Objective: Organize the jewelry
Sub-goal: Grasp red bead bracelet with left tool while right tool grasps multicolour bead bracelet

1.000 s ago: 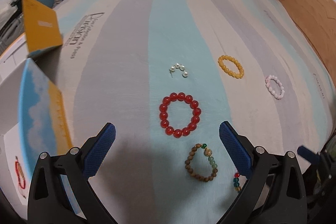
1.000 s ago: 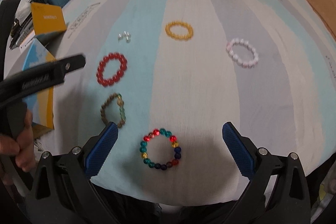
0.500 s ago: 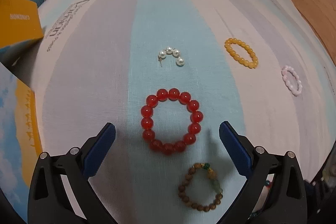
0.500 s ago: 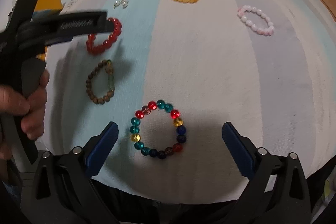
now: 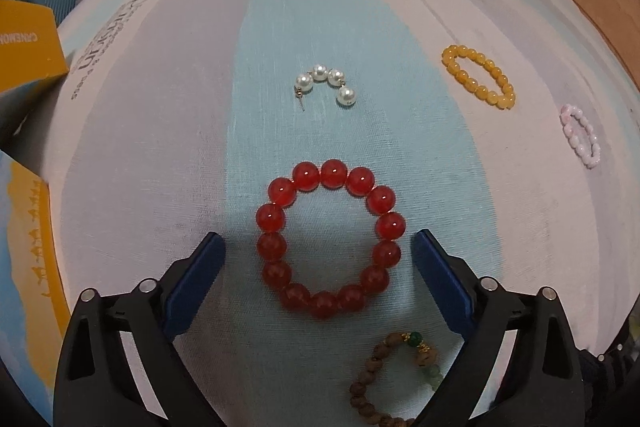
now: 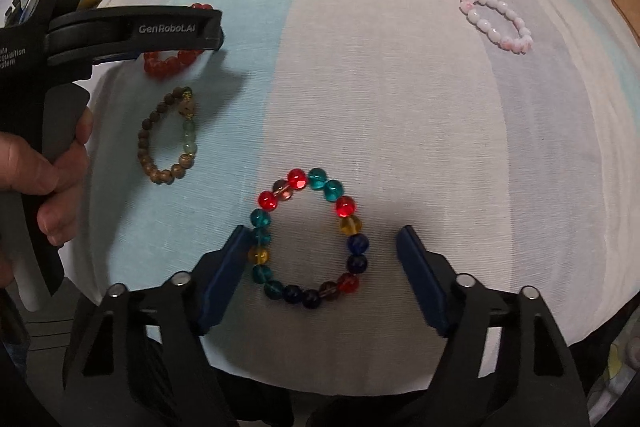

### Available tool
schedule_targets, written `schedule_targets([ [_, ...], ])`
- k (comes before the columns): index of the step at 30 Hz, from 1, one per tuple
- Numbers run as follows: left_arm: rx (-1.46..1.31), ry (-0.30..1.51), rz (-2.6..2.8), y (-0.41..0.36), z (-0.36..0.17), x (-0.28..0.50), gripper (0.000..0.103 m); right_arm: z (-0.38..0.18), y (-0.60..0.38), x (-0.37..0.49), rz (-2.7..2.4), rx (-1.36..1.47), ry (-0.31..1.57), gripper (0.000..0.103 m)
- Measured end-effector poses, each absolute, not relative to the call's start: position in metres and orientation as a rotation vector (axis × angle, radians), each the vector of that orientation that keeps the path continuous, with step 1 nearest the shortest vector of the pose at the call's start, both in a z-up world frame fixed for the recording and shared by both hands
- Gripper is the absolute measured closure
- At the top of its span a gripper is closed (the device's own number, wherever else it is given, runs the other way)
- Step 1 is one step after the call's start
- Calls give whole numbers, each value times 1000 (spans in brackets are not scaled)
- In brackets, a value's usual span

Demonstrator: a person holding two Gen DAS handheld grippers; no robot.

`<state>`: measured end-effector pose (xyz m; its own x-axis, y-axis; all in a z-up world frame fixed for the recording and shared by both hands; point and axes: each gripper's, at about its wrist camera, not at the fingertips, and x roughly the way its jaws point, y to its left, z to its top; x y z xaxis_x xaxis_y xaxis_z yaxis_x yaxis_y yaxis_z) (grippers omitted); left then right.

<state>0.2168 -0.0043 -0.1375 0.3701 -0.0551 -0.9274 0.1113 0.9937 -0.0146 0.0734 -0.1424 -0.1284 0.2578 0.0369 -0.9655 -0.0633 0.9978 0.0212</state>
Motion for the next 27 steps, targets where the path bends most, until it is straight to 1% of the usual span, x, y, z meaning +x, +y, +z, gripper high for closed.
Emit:
schedule_targets([
  [2,46,1186,-103,-3,-137,216,15,-128,-144,72,62,-25,1305,43],
  [5,45,1187,-101,-1,-137,216,20,-126,-147,72,57,-21,1304,53],
  [6,48,1187,-101,-1,-137,216,24,-126,-148,71,57,-20,1305,54],
  [8,54,1186,-101,-1,-136,215,29,-125,-148,71,59,-16,1305,61],
  [10,51,1187,-96,0,-135,214,38,-126,-149,68,57,-10,1304,66],
  [11,48,1188,-97,-1,-134,213,40,-126,-150,68,58,1,1306,67],
  [13,43,1194,-100,-1,-134,212,49,-126,-152,67,62,9,1307,69],
  [14,43,1198,-100,-1,-133,212,51,-125,-154,70,64,12,1308,73],
  [15,42,1201,-97,0,-133,212,58,-125,-154,70,71,19,1307,77],
  [16,38,1203,-95,1,-132,212,68,-125,-154,72,81,29,1308,82],
  [17,25,1213,-88,4,-132,212,75,-126,-155,72,87,44,1311,84],
  [18,7,1220,-89,5,-131,212,77,-125,-158,71,89,50,1311,84],
  [19,-14,1226,-97,8,-131,212,81,-125,-158,71,91,57,1311,85],
  [20,-15,1229,-103,8,-130,212,91,-125,-160,71,95,68,1311,85],
  [27,-26,1233,-111,12,-125,211,91,-120,-164,72,96,95,1302,85],
])
